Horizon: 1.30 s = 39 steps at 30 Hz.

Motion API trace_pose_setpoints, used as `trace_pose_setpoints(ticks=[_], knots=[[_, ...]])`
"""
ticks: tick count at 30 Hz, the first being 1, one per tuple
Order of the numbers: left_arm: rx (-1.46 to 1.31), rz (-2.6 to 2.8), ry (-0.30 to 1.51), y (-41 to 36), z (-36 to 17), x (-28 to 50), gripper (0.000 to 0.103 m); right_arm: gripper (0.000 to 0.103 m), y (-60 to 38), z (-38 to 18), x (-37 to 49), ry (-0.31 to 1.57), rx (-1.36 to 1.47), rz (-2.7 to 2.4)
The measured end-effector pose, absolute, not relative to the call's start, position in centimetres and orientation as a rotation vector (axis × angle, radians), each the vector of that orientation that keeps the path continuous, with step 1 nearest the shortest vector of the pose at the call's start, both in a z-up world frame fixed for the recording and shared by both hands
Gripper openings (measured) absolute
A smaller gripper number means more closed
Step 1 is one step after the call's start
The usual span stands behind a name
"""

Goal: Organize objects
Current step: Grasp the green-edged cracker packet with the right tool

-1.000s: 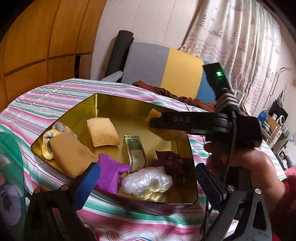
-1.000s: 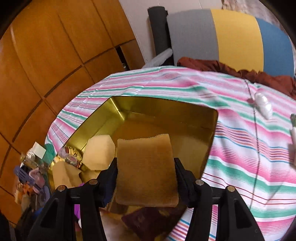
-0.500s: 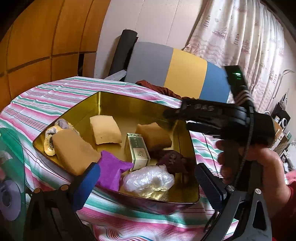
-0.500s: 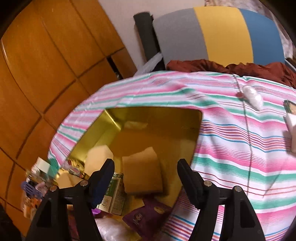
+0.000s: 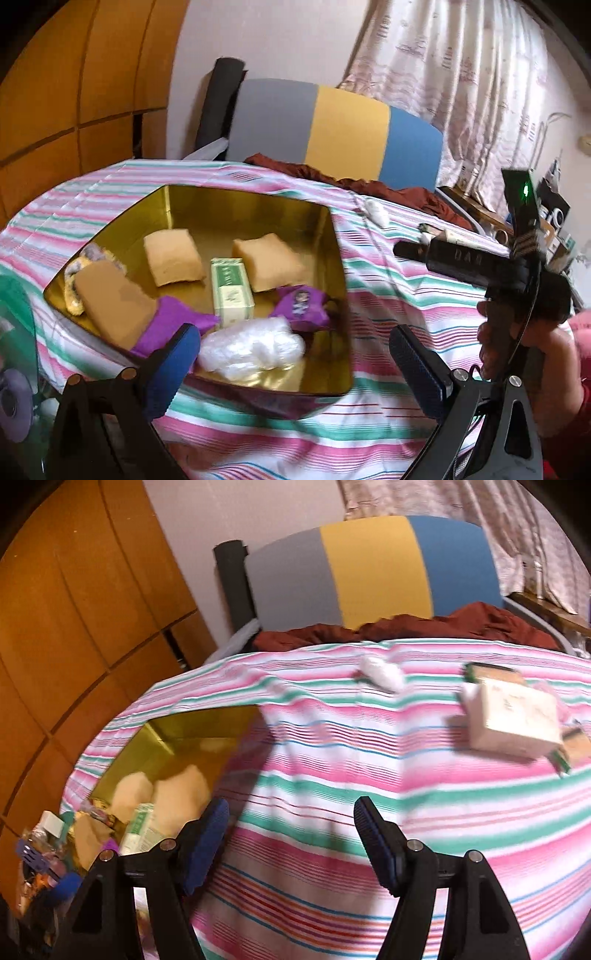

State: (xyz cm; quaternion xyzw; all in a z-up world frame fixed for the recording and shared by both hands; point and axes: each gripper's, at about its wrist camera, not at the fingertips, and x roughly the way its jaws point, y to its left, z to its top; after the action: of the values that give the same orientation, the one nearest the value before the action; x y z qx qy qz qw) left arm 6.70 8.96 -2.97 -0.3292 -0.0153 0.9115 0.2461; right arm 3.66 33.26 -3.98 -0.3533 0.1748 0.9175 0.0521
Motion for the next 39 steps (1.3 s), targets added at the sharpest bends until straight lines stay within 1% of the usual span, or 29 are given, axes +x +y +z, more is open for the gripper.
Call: trace_pose_setpoints(ticks=[6, 11, 14, 16, 19, 22, 25, 27, 29, 33, 36, 39], knots=[[-0.872, 2.428, 0.014, 11.4, -2.3, 7.6, 0.103, 0.071, 39.3, -4.4, 6.3, 0.493, -0.956, 2.658], [-0.877, 2.386, 0.035, 13.0, -2.2, 8.7, 0.103, 0.071, 47.3, -3.8, 7.3, 0.590, -0.811, 2.485], [-0.871, 2.368, 0.059, 13.8, -2.2, 9.5, 0.103, 0.071, 50.8, -4.1, 6.8, 0.653, -0.798, 2.461], [-0.874, 2.351, 0.078, 14.3, -2.2, 9.9, 0.103, 0.071, 52.1, -4.9, 6.1, 0.709, -0.856, 2.488], [-0.871, 2.340, 0.098, 14.8, -2.1, 10.2, 0.103, 0.073, 51.5, -5.3, 5.9, 0.778, -0.892, 2.580], [-0.866, 2.340, 0.098, 15.2, -1.9, 10.3, 0.103, 0.073, 48.1, -5.2, 6.1, 0.816, -0.917, 2.715], [-0.885, 2.329, 0.079, 15.6, -1.9, 10.0, 0.103, 0.073, 43.7, -5.6, 6.4, 0.876, -1.004, 2.855], [-0.899, 2.323, 0.070, 16.0, -1.9, 10.0, 0.103, 0.073, 41.9, -5.9, 6.7, 0.830, -1.042, 2.887], [-0.907, 2.317, 0.076, 16.3, -2.0, 10.0, 0.103, 0.073, 40.9, -5.8, 7.7, 0.736, -1.016, 2.893], [-0.911, 2.314, 0.076, 16.6, -2.1, 10.2, 0.103, 0.073, 44.3, -4.9, 10.3, 0.631, -0.836, 2.693], [-0.936, 2.307, 0.052, 16.9, -2.3, 10.2, 0.103, 0.073, 49.3, -4.6, 11.6, 0.688, -0.760, 2.395], [-0.969, 2.288, 0.034, 17.4, -2.8, 10.3, 0.103, 0.073, 54.8, -5.4, 12.2, 0.848, -0.744, 2.106]])
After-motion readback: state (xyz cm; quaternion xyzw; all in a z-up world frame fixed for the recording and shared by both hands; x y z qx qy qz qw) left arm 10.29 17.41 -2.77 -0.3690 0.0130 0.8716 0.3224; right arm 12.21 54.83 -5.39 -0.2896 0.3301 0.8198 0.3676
